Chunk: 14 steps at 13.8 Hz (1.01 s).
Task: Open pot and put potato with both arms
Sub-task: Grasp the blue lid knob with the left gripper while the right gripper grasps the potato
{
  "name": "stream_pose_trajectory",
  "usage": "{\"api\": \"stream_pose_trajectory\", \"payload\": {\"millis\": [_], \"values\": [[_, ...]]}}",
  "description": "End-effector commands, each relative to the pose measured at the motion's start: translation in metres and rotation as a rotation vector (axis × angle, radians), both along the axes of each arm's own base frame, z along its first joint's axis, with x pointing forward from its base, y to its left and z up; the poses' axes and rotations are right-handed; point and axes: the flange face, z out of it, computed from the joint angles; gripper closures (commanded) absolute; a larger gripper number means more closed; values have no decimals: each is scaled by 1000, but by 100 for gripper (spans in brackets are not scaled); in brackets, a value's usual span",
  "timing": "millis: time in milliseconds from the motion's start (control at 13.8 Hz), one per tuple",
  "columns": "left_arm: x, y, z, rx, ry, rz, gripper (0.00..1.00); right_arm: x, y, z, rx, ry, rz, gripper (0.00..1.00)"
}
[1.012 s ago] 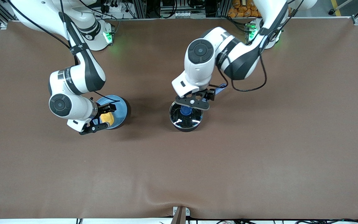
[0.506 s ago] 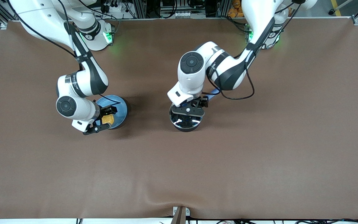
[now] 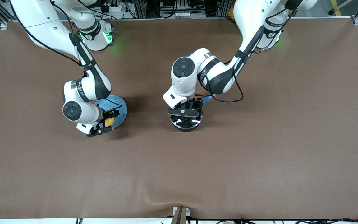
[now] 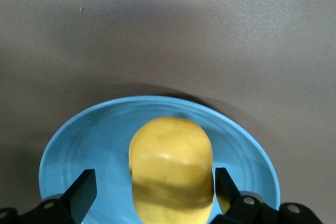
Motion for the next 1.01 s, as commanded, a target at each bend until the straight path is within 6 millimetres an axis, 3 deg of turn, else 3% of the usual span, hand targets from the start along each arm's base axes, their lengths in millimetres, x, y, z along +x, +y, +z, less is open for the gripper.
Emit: {"api": "stream_pose_trajectory", "payload": {"millis": [0, 217, 361, 506, 651, 940], "values": [[-1, -1, -4, 24, -18, -1, 0, 1, -4, 0, 17, -5, 4, 20], [-5, 2, -13, 29, -15, -13, 0, 0, -4, 0, 17, -4, 5, 71], [-7, 2, -18, 33, -8, -16, 0, 2, -4, 2, 18, -4, 10, 91], [-8, 3, -21, 32, -7, -16, 0, 7, -2, 11, 19, -8, 9, 93], [-8, 5, -22, 31, -2, -13, 4, 18, 7, 41, 18, 10, -2, 93], [-9, 4, -25, 29, 7, -10, 33, 28, 31, 83, 15, -21, -37, 93]]}}
